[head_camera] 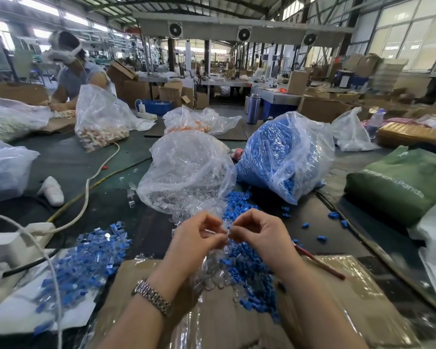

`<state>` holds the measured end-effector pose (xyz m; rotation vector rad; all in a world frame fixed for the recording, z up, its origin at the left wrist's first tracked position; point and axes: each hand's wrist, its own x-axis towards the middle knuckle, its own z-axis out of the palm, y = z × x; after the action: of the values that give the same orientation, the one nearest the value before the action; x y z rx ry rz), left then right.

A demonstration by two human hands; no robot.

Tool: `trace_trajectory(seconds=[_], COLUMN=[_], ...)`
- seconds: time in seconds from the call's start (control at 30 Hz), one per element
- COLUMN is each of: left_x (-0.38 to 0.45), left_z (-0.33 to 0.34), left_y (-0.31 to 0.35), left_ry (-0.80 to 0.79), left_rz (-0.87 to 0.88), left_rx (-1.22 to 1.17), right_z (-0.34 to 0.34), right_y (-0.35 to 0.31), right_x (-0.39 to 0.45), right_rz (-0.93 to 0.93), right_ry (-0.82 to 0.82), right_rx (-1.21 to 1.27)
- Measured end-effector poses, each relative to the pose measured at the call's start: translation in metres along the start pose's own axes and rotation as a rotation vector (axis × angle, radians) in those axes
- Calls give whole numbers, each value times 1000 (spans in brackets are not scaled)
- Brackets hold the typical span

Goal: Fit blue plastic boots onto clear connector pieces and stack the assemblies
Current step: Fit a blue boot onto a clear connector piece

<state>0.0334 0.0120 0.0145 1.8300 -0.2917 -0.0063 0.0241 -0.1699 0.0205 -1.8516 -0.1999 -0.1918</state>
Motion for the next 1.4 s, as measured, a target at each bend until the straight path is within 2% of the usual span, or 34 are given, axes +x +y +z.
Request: trace_trajectory(seconds=[0.1,0.2,0.33,0.57,0.63,0.77,0.93,1.0,1.07,1.1,1.17,1.2,1.27,1.4], left_x=[1,0,-5,-5,-6,-9,-10,-11,-13,-14,-15,-14,-12,-5], left_z=[-7,-11,-7,-1,-3,-5,1,1,-1,-2,-3,-3,-3,-9], left_y=[4,10,15,13,11,3,-7,-10,-14,-16,-19,-20,-19,-19], left_ry=[-12,-43,-57,-48,-91,-103,-59,-66,-62,-61,-66,-69,-73,-101], left_rz=[-5,14,40,45,-13,-125,-75,-61,-71,-77,-88,-93,-107,-135], left_rx=[-5,-112,-157,-101,-159,-444,-427,-465,-518,-544,-576,-589,-634,-759], right_z=[-7,-11,-10,-10,-10,-8,-7,-11,-25,-36,-59,-67,-75,-76], right_y=[1,1,2,-3,-4,-4,-6,-10,-10,-8,0,4,11,15], right_x=[2,3,3,-3,-3,-4,-6,-5,-4,-2,-2,-3,-4,-3], right_rz=[-36,-74,-157,-269,-278,-281,-253,-186,-93,-20,242,400,602,629], right_ry=[-21,-56,-64,-66,-71,-93,-121,-166,-124,-64,-18,-49,-152,-216], right_rx=[71,68,-65,-220,-236,-258,-241,-181,-252,-397,-795,-955,-1088,-1052])
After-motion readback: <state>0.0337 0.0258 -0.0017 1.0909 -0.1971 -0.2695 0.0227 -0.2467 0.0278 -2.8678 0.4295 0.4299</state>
